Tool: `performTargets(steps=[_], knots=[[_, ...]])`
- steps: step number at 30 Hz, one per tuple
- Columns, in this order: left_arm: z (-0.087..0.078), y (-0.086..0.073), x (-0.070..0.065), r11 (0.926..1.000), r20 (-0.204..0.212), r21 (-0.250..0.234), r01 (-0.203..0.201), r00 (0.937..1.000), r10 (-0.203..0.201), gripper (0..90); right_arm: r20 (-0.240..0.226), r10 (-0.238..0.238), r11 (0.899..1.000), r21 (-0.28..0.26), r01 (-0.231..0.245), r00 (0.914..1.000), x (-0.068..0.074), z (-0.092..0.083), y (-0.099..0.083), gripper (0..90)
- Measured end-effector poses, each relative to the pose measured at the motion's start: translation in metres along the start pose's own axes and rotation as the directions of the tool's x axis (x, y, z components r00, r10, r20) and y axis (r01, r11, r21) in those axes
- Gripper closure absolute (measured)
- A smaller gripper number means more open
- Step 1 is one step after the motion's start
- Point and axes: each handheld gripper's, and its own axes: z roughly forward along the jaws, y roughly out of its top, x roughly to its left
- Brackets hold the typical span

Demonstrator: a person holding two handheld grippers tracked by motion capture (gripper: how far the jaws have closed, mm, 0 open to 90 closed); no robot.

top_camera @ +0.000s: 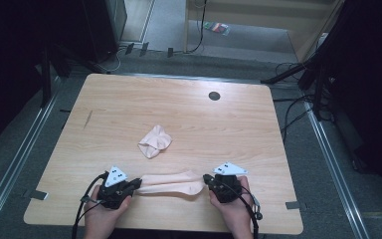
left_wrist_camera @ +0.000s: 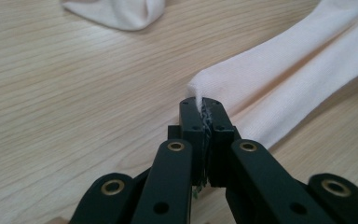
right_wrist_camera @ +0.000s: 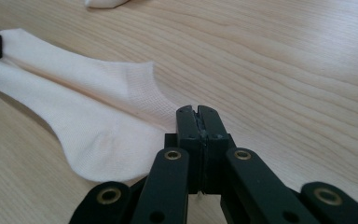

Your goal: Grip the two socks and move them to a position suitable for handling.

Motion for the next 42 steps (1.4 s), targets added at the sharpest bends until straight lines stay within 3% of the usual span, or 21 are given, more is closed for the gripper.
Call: performTargets(steps=[1,3,4,5,6,7,9,12,16,21,28,32,38,41,42], knots=[[0.0,0.0,0.0,1.0,0.007,-0.005,0.005,1.0,-0.005,89.4,0.003,-0.001,1.0,0.007,0.001,1.0,0.0,0.0,0.0,90.0],[0.001,0.001,-0.001,0.9998,0.08,-0.003,0.021,0.9966,-0.021,89.2,-0.001,0.003,1.0,0.0,-0.003,1.0,0.0,0.001,-0.001,90.0],[0.001,0.001,-0.001,0.9998,0.08,-0.003,0.021,0.9966,-0.021,88.9,-0.001,0.003,1.0,0.0,-0.003,1.0,0.0,0.001,-0.001,90.0],[0.002,0.001,-0.004,0.9998,0.102,0.006,0.016,0.9946,-0.017,88.9,-0.02,0.004,1.0,-0.01,-0.004,0.9998,0.0,0.001,-0.001,89.9],[0.003,0.0,-0.006,0.9999,0.105,-0.009,0.012,0.9944,-0.011,87.3,-0.072,-0.003,1.0,-0.019,0.002,0.9974,0.001,0.002,-0.001,87.4],[0.003,0.0,-0.009,0.9996,0.112,-0.023,0.015,0.9936,-0.012,76.3,-0.11,-0.021,0.999,-0.033,0.018,0.9937,0.003,0.005,-0.002,65.5],[0.005,0.002,-0.01,0.9988,0.108,-0.036,0.032,0.9937,-0.028,57.2,-0.104,-0.029,0.999,-0.022,0.027,0.9941,0.005,0.008,-0.002,50.5],[0.005,0.003,-0.009,0.9979,0.1,-0.044,0.047,0.9941,-0.042,43.2,-0.106,-0.003,0.999,-0.034,0.0,0.9944,0.005,0.01,-0.002,41.3],[0.001,0.005,-0.006,0.9943,0.077,-0.089,0.059,0.9957,-0.052,36.2,-0.085,-0.003,0.998,-0.063,-0.003,0.9964,0.005,0.009,-0.001,36.8],[0.003,0.009,0.0,0.991,0.06,-0.103,0.085,0.995,-0.079,34.6,-0.073,0.013,0.995,-0.094,-0.02,0.9972,0.004,0.006,0.001,34.8],[0.016,0.036,0.019,0.9874,0.032,-0.122,0.1,0.9948,-0.097,34.4,-0.055,0.051,0.993,-0.1,-0.056,0.9972,0.001,0.005,0.002,31.5],[0.024,0.05,0.024,0.9872,0.014,-0.132,0.089,0.996,-0.088,36.0,-0.049,0.059,0.992,-0.112,-0.064,0.9971,-0.002,0.003,0.002,31.8],[0.052,0.08,0.028,0.9918,-0.054,-0.11,0.065,0.996,-0.071,40.0,-0.044,0.082,0.99,-0.111,-0.086,0.9957,-0.006,0.002,0.002,32.5],[0.073,0.093,0.032,0.995,-0.126,-0.073,0.068,0.9891,-0.077,41.5,-0.041,0.08,0.99,-0.112,-0.084,0.996,-0.007,0.0,0.001,32.7],[0.073,0.093,0.032,0.995,-0.126,-0.073,0.068,0.9891,-0.077,41.8,-0.041,0.08,0.99,-0.112,-0.084,0.996,-0.007,0.0,0.001,32.7]])
